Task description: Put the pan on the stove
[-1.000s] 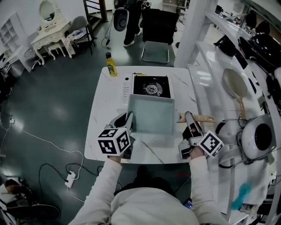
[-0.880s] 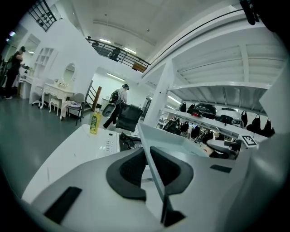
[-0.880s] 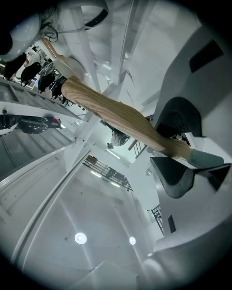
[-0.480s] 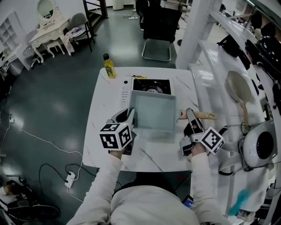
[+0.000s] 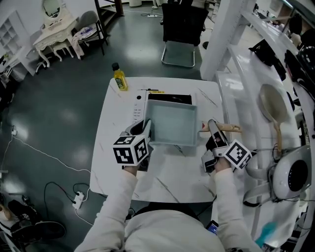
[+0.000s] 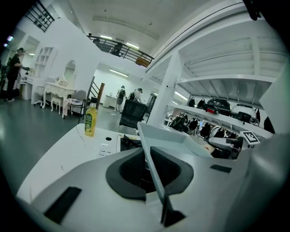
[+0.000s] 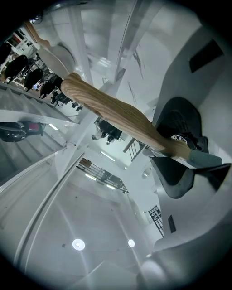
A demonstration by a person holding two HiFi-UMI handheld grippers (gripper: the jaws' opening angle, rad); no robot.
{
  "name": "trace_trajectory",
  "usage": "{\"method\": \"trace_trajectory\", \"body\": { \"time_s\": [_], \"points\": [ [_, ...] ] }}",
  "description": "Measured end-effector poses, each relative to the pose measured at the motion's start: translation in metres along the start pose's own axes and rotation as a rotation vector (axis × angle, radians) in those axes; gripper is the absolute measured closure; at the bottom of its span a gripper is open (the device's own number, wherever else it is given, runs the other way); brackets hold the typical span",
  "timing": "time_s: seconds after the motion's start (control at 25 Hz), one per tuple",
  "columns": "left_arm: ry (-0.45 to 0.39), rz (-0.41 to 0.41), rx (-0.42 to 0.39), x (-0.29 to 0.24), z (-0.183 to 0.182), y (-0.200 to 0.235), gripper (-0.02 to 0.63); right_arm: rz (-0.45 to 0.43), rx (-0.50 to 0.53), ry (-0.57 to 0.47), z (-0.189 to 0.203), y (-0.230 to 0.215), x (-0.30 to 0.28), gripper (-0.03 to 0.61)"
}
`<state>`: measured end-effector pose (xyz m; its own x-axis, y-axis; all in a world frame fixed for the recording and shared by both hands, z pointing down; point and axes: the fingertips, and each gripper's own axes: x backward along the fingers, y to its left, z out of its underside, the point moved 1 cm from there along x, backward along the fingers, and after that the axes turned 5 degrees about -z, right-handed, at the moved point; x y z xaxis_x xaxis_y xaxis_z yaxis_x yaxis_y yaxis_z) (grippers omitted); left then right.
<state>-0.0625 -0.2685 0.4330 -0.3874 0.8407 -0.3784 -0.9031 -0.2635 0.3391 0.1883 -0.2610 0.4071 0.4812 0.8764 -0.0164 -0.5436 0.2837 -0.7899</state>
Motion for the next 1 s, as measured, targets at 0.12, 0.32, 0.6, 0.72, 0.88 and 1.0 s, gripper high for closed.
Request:
{"method": "trace_trajectory", "body": {
  "time_s": [0.12,0.32,0.6,0.72,0.88,1.0],
  "points": [
    [0.005,-0.009,-0.004,-0.013,-0.004,0.004,0.568,-0.001,-0.005,0.011,-0.004,-0.007,-0.012,0.428],
    [0.015,-0.024,-0.004,-0.034,-0.006,0.013,0.568,0.007,-0.005,0.023,-0.007,-0.019,-0.032,0.428],
    [0.039,-0.057,-0.017,-0.058,-0.006,0.027,0.565,0.037,-0.01,0.051,-0.006,-0.039,-0.054,0.428],
    [0.048,-0.06,-0.022,-0.065,-0.006,0.031,0.563,0.042,-0.017,0.059,-0.004,-0.044,-0.061,0.428],
    [0.059,-0.062,-0.028,-0.073,-0.008,0.036,0.563,0.044,-0.025,0.064,-0.003,-0.049,-0.067,0.428],
    [0.072,-0.061,-0.034,-0.08,-0.009,0.039,0.563,0.046,-0.025,0.067,-0.004,-0.051,-0.072,0.428]
  ]
}}
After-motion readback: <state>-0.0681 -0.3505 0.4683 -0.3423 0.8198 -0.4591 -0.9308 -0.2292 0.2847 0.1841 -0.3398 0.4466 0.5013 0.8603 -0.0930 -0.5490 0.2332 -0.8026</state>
